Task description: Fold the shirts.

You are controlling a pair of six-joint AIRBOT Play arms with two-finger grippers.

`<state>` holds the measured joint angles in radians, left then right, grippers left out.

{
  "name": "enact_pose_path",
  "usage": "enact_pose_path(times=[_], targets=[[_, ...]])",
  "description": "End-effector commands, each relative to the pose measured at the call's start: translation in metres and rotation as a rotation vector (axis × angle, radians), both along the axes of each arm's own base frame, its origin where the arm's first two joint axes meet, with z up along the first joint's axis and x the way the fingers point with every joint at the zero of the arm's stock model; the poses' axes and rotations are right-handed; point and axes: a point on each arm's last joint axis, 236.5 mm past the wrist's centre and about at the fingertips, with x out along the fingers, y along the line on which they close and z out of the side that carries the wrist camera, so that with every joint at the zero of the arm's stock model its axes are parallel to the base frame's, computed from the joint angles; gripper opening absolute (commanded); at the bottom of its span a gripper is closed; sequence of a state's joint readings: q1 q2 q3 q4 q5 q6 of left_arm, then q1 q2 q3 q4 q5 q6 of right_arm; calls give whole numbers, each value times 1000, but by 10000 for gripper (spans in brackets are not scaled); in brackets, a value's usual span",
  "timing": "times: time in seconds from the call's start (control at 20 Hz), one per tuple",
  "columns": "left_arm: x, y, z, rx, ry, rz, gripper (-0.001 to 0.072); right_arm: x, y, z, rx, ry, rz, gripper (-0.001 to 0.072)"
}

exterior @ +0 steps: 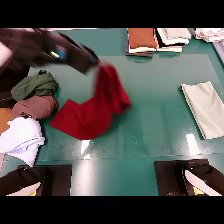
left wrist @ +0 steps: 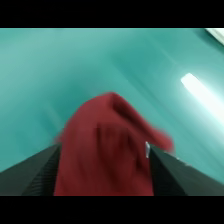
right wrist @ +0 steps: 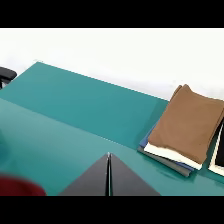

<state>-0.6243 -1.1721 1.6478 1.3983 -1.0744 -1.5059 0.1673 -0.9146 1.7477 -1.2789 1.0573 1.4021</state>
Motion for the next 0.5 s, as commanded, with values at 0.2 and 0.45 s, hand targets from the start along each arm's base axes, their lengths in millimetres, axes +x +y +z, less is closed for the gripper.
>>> enact_pose_path(times=[0.2, 0.45], targets=[[27, 57, -72, 158, 189, 163, 624, -6, 1, -4, -12, 28, 11, 20], [5, 151, -163, 255, 506, 353, 624, -6, 1, -6, -15, 36, 13, 21]])
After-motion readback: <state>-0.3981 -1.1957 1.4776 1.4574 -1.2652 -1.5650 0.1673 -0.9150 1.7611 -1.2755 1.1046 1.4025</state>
